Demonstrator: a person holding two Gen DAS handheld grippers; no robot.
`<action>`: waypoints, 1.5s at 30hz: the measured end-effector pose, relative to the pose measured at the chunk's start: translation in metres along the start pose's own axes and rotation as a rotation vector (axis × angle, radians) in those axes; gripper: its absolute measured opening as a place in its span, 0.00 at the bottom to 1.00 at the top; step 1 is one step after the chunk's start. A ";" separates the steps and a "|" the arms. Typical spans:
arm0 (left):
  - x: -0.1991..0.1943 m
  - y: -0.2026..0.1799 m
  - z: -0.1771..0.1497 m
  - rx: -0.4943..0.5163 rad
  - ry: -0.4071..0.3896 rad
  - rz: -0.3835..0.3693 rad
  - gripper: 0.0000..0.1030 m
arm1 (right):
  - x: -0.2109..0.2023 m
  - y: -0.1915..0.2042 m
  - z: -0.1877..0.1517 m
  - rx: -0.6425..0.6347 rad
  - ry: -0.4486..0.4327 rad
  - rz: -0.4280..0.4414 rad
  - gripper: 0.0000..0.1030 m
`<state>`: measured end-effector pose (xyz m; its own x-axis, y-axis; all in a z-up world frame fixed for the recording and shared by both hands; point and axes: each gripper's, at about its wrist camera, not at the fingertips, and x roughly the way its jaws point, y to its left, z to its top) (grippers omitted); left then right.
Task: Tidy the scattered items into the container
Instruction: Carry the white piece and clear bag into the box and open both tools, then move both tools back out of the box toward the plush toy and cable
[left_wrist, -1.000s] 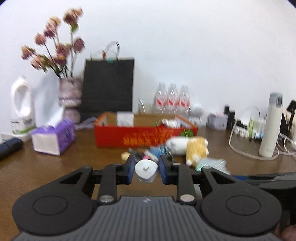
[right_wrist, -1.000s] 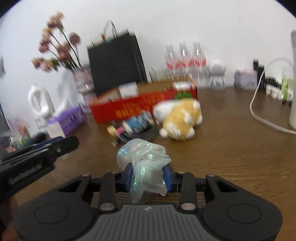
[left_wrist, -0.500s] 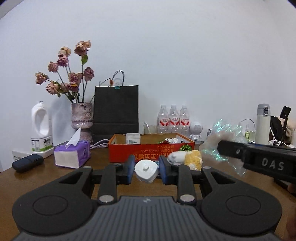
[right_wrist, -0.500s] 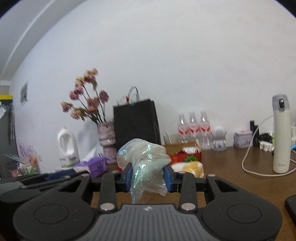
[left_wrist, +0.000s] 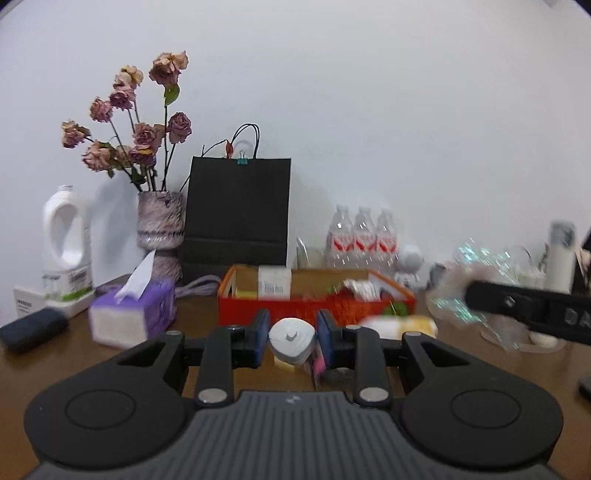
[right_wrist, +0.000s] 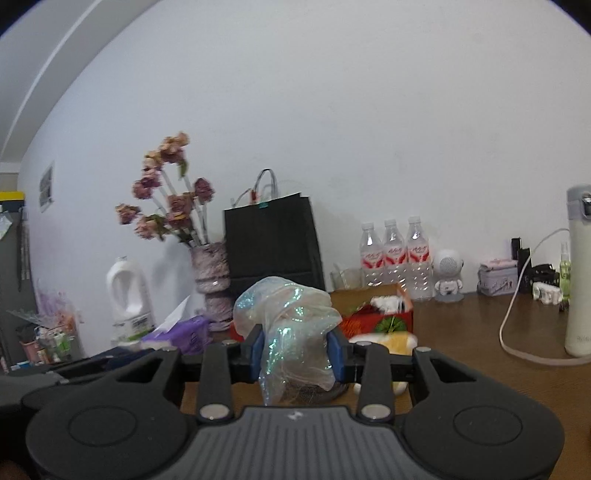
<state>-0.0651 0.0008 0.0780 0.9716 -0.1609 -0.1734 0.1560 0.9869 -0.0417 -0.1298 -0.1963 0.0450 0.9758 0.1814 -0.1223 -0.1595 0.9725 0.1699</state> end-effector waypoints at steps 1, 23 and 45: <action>0.022 0.004 0.009 0.006 0.022 -0.023 0.28 | 0.015 -0.005 0.010 0.006 0.010 0.005 0.34; 0.371 0.054 0.045 0.251 0.607 -0.012 0.38 | 0.464 -0.079 0.044 0.132 0.765 0.008 0.34; 0.322 0.060 0.115 0.029 0.704 0.055 0.88 | 0.410 -0.071 0.113 0.084 0.802 -0.109 0.79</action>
<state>0.2778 0.0098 0.1327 0.6340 -0.0714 -0.7701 0.1241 0.9922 0.0101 0.2981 -0.2072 0.0932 0.5757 0.1675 -0.8003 -0.0272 0.9822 0.1859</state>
